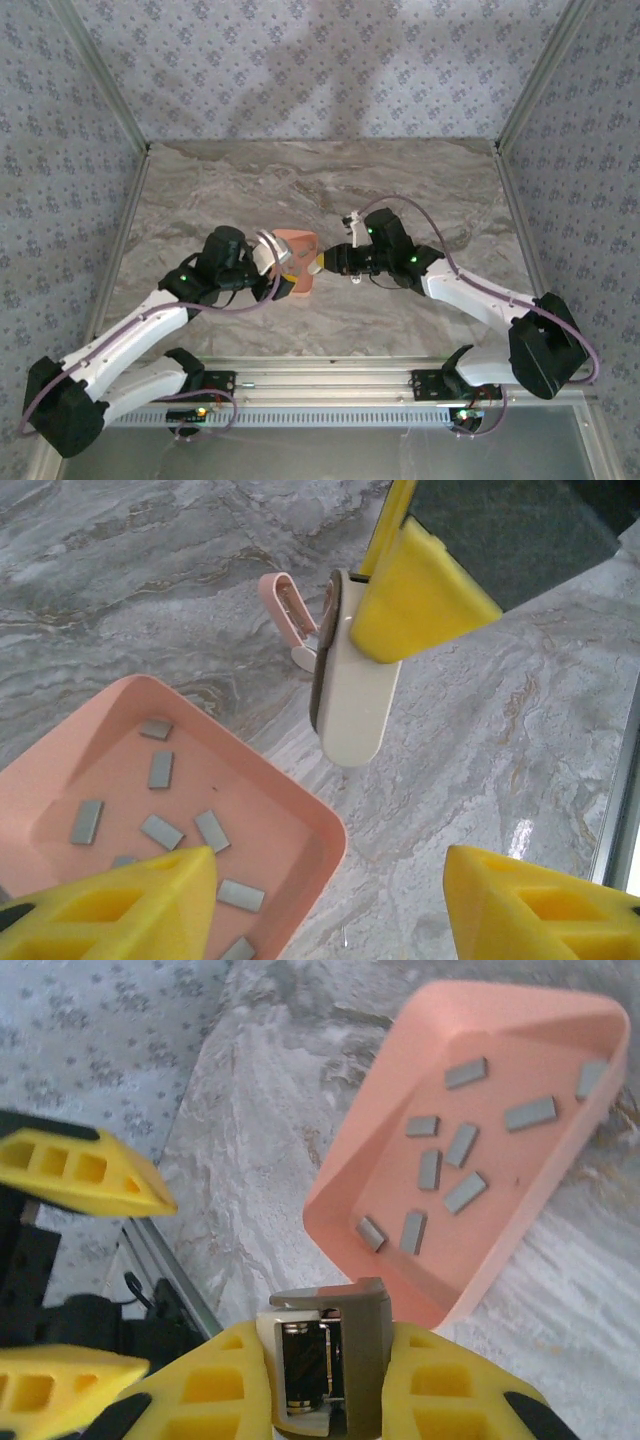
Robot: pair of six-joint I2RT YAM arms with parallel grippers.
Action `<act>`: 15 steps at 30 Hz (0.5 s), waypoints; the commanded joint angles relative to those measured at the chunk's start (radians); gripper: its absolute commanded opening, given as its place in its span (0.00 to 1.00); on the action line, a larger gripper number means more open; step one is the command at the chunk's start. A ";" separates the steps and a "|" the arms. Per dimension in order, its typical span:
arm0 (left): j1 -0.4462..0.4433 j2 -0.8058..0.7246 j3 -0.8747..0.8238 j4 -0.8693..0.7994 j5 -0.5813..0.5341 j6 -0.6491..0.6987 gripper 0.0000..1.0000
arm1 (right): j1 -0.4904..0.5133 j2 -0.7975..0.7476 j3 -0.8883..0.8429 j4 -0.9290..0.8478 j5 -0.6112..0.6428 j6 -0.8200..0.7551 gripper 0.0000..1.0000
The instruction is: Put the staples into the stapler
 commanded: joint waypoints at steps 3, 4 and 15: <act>-0.045 0.066 -0.012 0.086 0.029 -0.020 0.61 | -0.003 0.006 0.011 0.002 -0.030 0.187 0.06; -0.052 0.083 -0.007 0.088 0.028 -0.018 0.60 | -0.004 0.007 0.010 0.005 -0.039 0.198 0.06; -0.067 0.182 0.014 0.182 0.016 -0.004 0.54 | -0.003 0.013 0.011 0.006 -0.092 0.220 0.06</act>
